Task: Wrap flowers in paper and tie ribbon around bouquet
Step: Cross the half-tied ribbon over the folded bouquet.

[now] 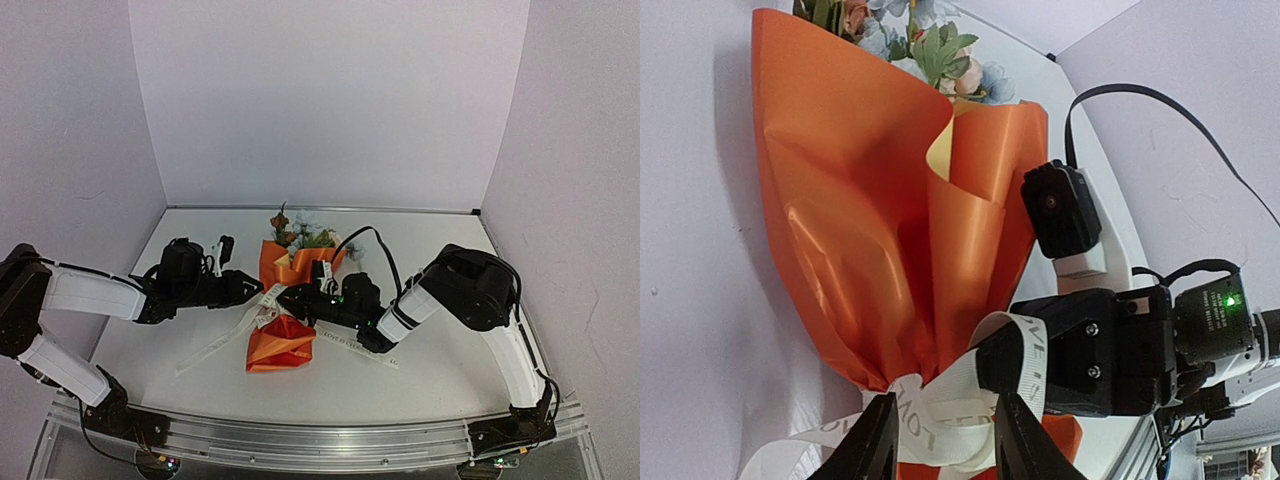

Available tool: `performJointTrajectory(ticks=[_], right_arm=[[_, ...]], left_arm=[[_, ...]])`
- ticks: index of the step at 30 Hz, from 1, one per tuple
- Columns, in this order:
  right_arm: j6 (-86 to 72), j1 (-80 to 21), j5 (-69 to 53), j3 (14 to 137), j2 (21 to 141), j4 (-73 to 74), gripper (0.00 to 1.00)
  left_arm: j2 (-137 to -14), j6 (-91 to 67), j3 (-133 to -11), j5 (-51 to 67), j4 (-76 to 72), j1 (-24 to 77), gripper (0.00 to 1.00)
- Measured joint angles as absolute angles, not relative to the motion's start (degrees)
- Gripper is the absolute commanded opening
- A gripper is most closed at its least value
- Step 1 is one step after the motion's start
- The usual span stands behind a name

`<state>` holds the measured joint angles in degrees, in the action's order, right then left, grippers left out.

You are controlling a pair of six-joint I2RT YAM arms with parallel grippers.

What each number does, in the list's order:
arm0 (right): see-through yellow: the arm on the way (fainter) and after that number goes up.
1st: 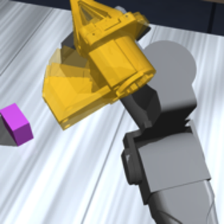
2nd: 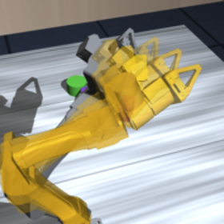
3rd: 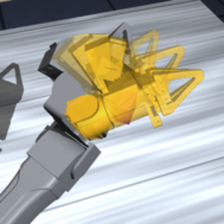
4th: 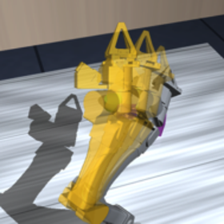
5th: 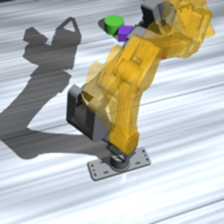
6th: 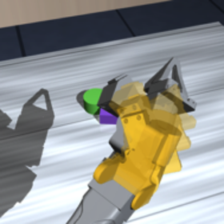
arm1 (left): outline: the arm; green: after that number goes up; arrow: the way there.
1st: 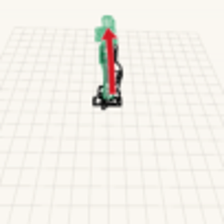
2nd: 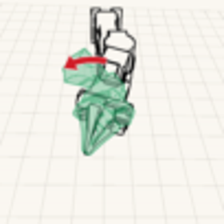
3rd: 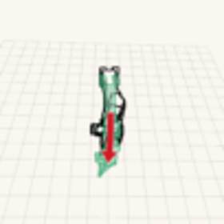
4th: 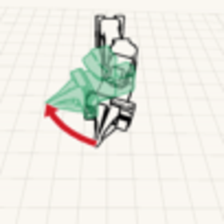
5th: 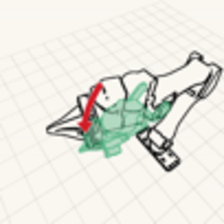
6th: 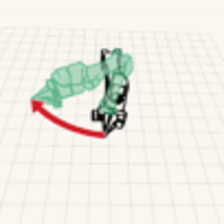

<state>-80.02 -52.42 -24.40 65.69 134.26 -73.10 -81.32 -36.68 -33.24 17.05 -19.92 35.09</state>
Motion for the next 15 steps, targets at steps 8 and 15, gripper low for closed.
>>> performJointTrajectory(ticks=[8,15], right_arm=[[-80.0,-52.4,-24.4,65.7,134.3,-73.3,0.0],[-80.0,-52.4,-24.4,65.7,134.3,-73.3,0.0]], left_arm=[[-86.6,-35.3,-37.5,19.6,-19.6,32.9,0.3],[-91.1,-34.5,-38.9,25.4,-21.1,32.8,0.29]])
